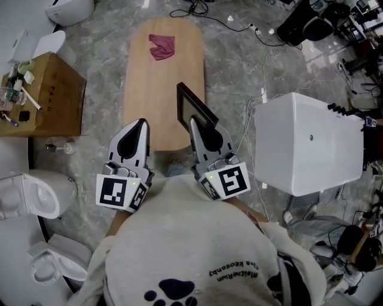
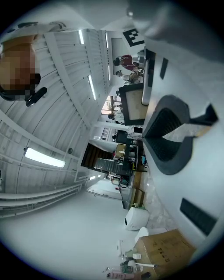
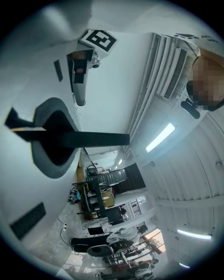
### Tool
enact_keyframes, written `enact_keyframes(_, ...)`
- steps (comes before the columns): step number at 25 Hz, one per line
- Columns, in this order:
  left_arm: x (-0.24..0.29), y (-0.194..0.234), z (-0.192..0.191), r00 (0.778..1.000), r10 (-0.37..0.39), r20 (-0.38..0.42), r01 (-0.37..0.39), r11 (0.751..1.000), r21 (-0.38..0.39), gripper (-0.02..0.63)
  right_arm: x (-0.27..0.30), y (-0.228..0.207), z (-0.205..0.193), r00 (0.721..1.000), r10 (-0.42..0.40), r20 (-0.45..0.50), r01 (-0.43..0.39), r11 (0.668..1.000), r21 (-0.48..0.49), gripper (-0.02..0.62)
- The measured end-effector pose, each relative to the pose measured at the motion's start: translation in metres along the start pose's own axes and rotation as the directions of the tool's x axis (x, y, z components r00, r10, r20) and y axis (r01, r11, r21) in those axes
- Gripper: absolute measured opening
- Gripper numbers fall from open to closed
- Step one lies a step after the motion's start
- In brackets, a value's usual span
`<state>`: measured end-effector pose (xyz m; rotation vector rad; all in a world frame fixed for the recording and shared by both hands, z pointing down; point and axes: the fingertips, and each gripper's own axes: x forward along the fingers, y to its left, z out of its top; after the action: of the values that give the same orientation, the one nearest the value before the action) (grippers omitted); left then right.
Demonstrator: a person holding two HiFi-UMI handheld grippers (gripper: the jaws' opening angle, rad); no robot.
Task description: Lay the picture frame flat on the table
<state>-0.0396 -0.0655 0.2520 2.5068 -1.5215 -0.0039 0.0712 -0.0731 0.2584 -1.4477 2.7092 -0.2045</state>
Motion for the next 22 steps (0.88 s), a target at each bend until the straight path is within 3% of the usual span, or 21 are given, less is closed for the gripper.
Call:
enact_keyframes(10,0.011,0.001,0.003,0.998,-0.059,0.002,0.059,0.998,0.015,0.008,0.012,0.004,0.006,0.999,-0.001,0.054,0.001,1.0,0.0,0.018)
enact_keyframes(22,0.028,0.009,0.035,0.987,-0.159,0.029,0.158,0.987,0.027,0.008,0.031,0.018,0.035,0.997,-0.018,0.078,0.018,1.0,-0.003,0.018)
